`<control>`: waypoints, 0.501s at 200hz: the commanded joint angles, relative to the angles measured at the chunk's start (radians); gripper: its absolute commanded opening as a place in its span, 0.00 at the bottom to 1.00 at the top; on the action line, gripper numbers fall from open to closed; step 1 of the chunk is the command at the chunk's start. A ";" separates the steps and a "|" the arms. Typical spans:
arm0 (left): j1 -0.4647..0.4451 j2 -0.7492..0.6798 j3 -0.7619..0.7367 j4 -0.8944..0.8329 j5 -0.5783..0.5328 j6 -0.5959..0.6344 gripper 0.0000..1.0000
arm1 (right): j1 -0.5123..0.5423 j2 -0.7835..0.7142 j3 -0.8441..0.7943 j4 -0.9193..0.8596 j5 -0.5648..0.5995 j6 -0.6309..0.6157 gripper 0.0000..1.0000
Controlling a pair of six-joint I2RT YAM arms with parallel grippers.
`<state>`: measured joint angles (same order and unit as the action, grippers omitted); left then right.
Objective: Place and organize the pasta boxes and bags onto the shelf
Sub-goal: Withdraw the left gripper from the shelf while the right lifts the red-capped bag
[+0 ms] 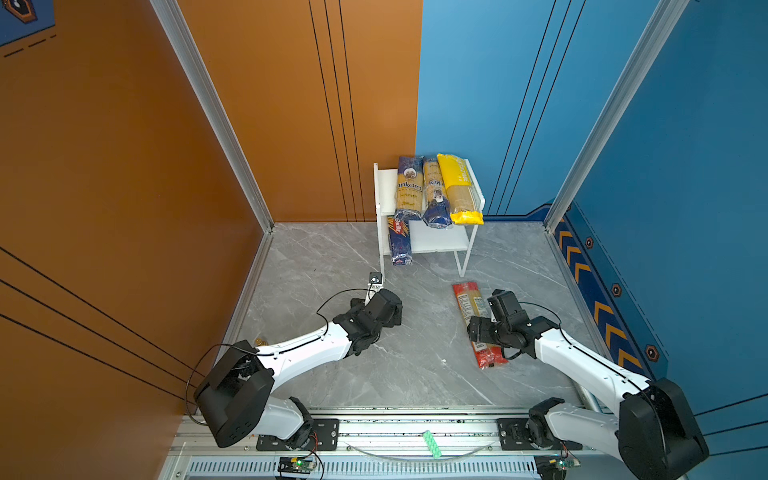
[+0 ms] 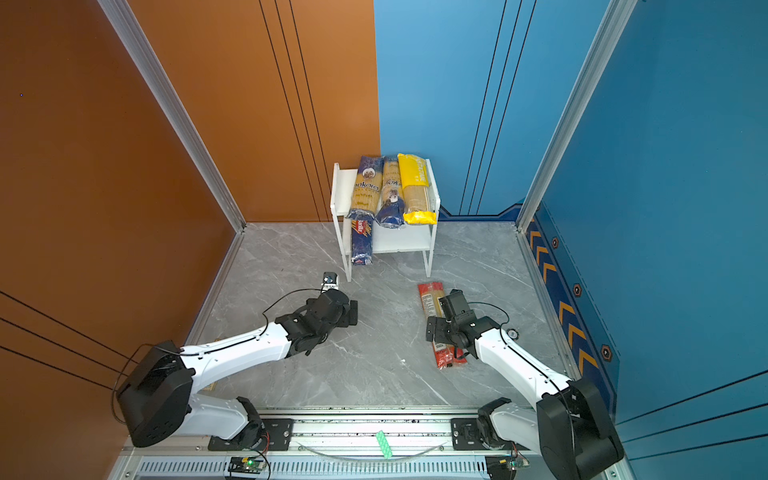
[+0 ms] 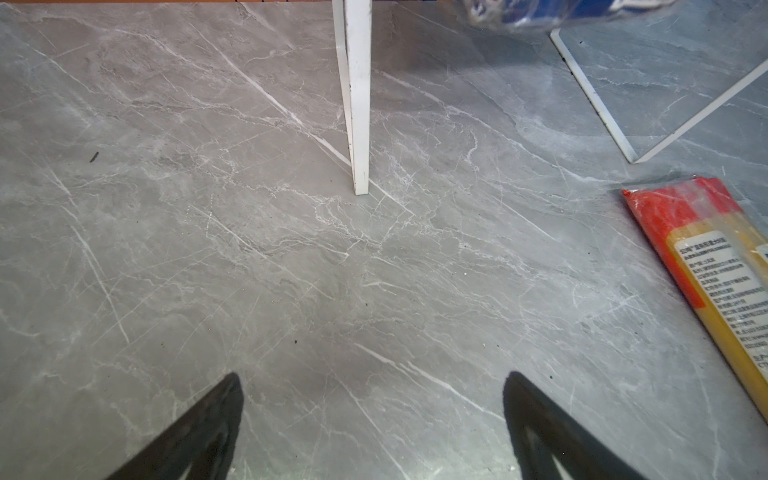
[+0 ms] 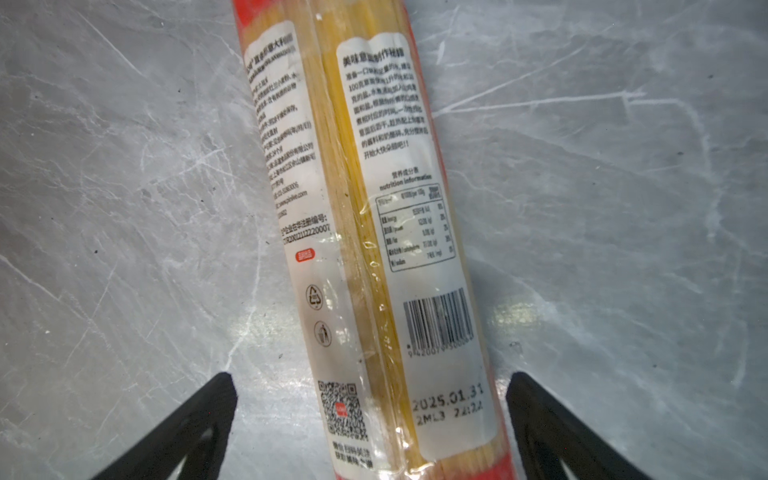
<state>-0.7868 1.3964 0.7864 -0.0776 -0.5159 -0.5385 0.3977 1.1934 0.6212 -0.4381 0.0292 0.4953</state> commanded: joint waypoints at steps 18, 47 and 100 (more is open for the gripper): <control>-0.008 0.004 -0.007 -0.025 -0.004 0.005 0.98 | -0.009 0.051 -0.024 -0.004 0.004 0.017 1.00; -0.009 -0.002 -0.010 -0.042 -0.020 -0.014 0.98 | -0.010 0.085 -0.027 0.009 0.014 0.016 1.00; -0.009 -0.007 -0.007 -0.074 -0.058 -0.061 0.98 | -0.003 0.154 -0.026 0.050 -0.013 0.009 1.00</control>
<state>-0.7868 1.3964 0.7864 -0.1085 -0.5320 -0.5674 0.3927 1.3220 0.6064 -0.4206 0.0273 0.4984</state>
